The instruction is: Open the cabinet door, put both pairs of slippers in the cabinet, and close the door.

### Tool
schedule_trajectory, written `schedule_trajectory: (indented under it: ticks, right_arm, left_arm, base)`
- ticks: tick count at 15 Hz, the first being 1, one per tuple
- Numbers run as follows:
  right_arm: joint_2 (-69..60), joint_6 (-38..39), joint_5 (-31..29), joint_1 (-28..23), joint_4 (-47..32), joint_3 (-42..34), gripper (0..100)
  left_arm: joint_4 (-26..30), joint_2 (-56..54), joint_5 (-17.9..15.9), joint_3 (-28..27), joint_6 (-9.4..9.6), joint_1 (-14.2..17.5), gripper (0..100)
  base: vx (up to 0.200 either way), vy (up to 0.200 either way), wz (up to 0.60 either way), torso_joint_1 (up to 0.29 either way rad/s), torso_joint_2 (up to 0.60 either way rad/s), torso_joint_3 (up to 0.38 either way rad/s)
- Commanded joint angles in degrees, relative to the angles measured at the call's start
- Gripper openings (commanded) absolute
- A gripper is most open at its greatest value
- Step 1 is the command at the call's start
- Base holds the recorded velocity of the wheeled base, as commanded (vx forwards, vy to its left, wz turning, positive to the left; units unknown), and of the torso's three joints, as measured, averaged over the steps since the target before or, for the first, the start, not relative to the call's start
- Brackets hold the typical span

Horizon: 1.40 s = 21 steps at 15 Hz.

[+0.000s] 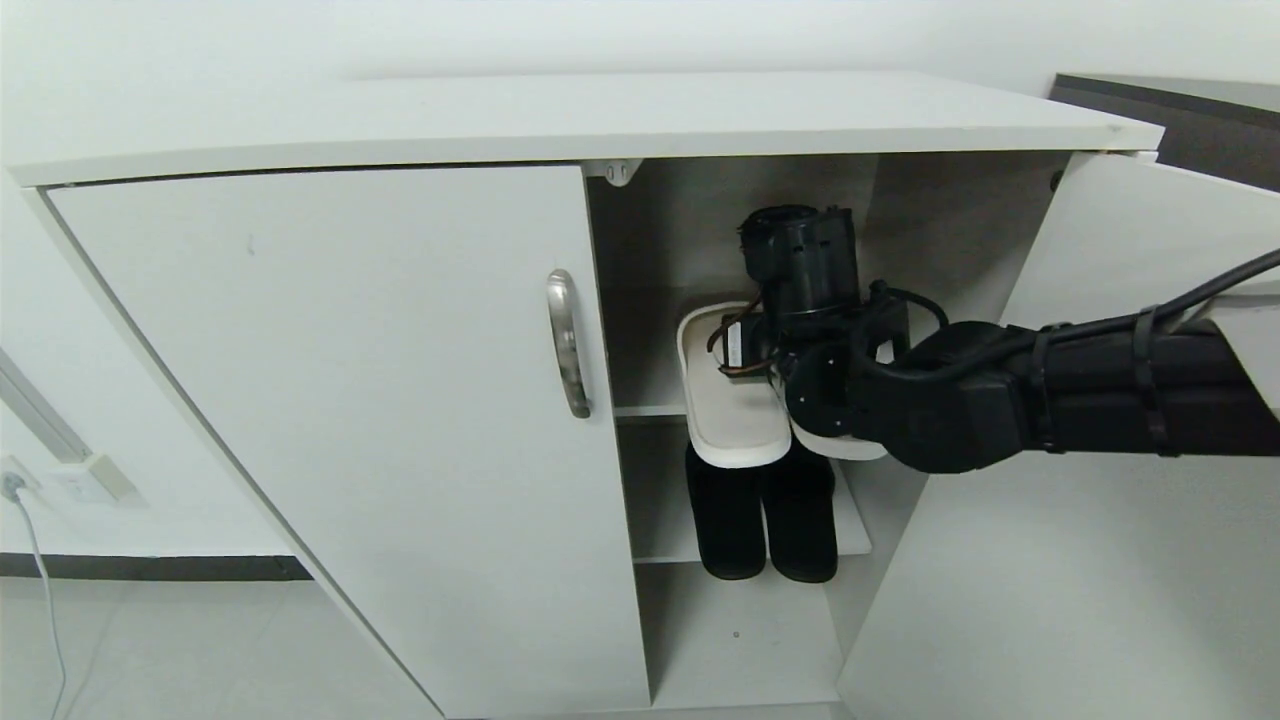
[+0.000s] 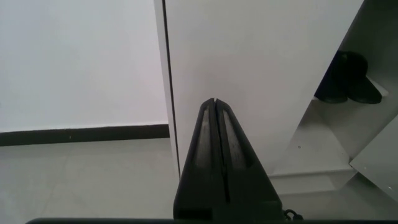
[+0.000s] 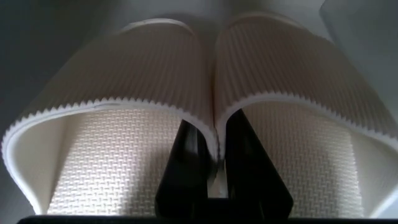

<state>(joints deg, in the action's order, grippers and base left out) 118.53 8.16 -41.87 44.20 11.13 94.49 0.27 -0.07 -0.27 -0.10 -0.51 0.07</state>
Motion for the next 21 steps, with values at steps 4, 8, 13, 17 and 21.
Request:
schedule_trajectory:
  ticks: [4, 8, 13, 17, 21]
  right_arm:
    - [6.2, 0.2, 0.3, -2.5, -2.9, 10.7, 0]
    - [7.6, 0.2, 2.2, -3.3, -2.9, 13.6, 0]
    - [8.4, 0.2, 2.2, -3.7, -3.0, 14.1, 100]
    - [7.9, 0.8, 2.2, -3.4, -5.1, 13.7, 100]
    - [4.1, 1.0, 1.5, -1.3, -5.0, 9.8, 100]
  left_arm:
    - [0.0, 0.1, 0.0, 0.0, -0.02, 0.0, 0]
    - [0.0, 0.1, 0.0, 0.0, -0.02, 0.0, 0]
    - [0.0, 0.1, 0.0, 0.0, -0.02, 0.0, 0]
    - [0.0, 0.1, 0.0, 0.0, -0.02, 0.0, 0]
    - [0.0, 0.1, 0.0, 0.0, -0.02, 0.0, 0]
  base:
    - [0.000, 0.000, 0.00, 0.000, 0.00, 0.000]
    - [0.000, 0.000, 0.00, 0.000, 0.00, 0.000]
    - [0.000, 0.000, 0.00, 0.000, 0.00, 0.000]
    - [0.000, 0.000, 0.00, 0.000, 0.00, 0.000]
    - [0.000, 0.000, 0.00, 0.000, 0.00, 0.000]
